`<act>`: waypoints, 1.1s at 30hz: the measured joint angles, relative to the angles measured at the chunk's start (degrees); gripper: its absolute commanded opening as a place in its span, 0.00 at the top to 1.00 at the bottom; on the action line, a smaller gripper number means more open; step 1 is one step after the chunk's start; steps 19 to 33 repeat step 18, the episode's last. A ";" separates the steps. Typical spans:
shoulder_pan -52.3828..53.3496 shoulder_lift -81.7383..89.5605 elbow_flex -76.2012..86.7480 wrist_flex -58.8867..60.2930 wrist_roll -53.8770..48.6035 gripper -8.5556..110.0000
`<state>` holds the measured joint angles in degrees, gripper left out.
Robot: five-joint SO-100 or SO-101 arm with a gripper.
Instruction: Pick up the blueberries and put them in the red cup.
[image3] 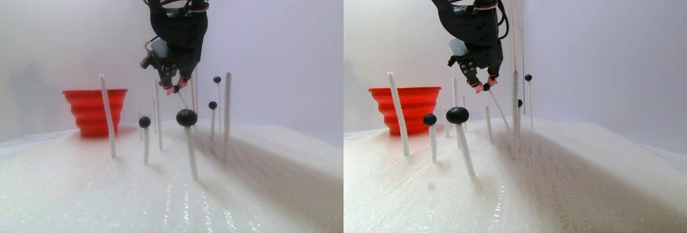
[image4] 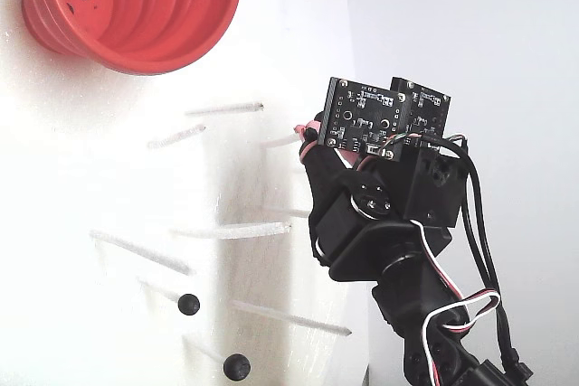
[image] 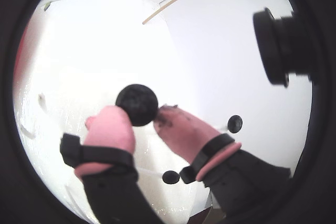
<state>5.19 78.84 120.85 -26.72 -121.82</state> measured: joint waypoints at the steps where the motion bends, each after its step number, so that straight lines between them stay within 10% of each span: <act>1: -0.18 0.00 0.26 0.00 0.00 0.84; 33: -1.58 5.45 4.83 0.00 0.00 0.82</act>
